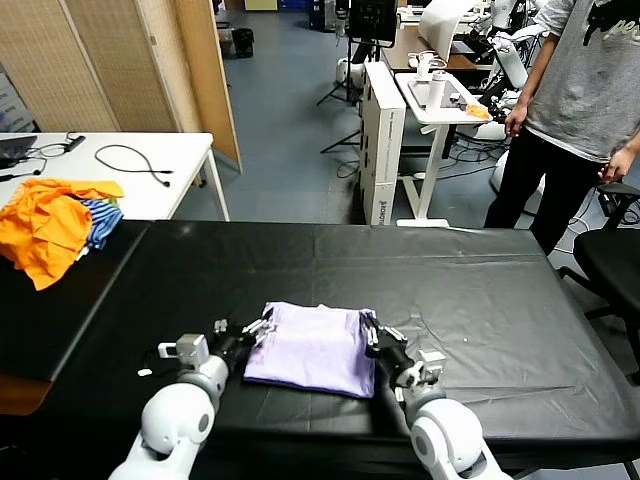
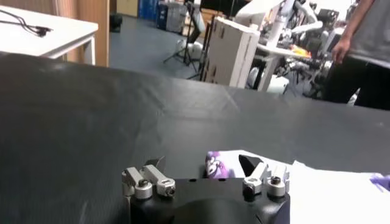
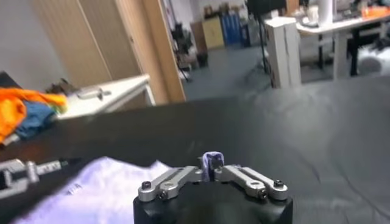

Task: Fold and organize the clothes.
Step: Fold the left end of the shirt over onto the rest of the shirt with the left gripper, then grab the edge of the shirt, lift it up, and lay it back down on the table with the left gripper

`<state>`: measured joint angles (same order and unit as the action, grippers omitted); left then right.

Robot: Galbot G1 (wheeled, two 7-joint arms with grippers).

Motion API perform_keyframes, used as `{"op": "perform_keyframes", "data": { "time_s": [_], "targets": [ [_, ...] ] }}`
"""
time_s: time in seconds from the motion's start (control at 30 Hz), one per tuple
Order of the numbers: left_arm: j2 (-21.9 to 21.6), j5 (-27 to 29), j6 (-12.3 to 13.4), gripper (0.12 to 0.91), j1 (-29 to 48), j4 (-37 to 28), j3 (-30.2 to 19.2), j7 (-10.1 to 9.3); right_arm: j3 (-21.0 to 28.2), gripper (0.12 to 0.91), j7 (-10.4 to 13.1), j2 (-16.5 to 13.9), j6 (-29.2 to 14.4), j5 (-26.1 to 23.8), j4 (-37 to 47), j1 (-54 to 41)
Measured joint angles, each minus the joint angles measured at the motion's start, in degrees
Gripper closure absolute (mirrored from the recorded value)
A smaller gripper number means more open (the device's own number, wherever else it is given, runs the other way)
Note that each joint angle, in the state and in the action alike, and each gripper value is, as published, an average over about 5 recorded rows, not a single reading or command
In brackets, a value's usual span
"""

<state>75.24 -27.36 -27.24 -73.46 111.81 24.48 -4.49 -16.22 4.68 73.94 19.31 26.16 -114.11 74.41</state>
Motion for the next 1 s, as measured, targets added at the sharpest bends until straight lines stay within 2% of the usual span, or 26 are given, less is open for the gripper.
{"op": "perform_keyframes", "data": {
  "time_s": [0.2, 0.3, 0.53, 0.87, 0.93, 1.0],
  "targets": [
    [1.64, 0.1, 2.5, 0.123, -2.55, 0.6, 1.92, 2.47, -3.53, 0.207, -0.27, -2.87, -0.74, 1.89, -4.64, 3.4],
    [2.93, 0.38, 3.82, 0.123, -3.69, 0.29, 2.81, 3.71, -5.76, 0.132, -0.15, -4.31, -0.76, 3.42, -7.32, 5.76],
    [6.35, 0.23, 5.06, 0.123, -5.3, -0.21, 3.42, 4.5, -10.12, 0.119, 0.0, -6.04, -0.66, 5.68, -12.7, 10.15],
    [9.76, -0.12, 6.07, 0.127, -5.7, -2.25, 3.43, 5.61, -11.65, 0.118, 0.1, -6.44, -0.55, 5.87, -14.62, 11.32],
    [9.97, -0.72, 6.18, 0.151, -5.84, -2.44, 3.49, 5.68, -11.79, 0.118, 0.11, -6.55, -0.53, 5.88, -14.65, 11.36],
    [10.07, -1.86, 6.16, 0.226, -6.0, -2.41, 3.57, 5.69, -11.85, 0.118, 0.11, -6.58, -0.52, 5.86, -14.64, 11.39]
  ]
}}
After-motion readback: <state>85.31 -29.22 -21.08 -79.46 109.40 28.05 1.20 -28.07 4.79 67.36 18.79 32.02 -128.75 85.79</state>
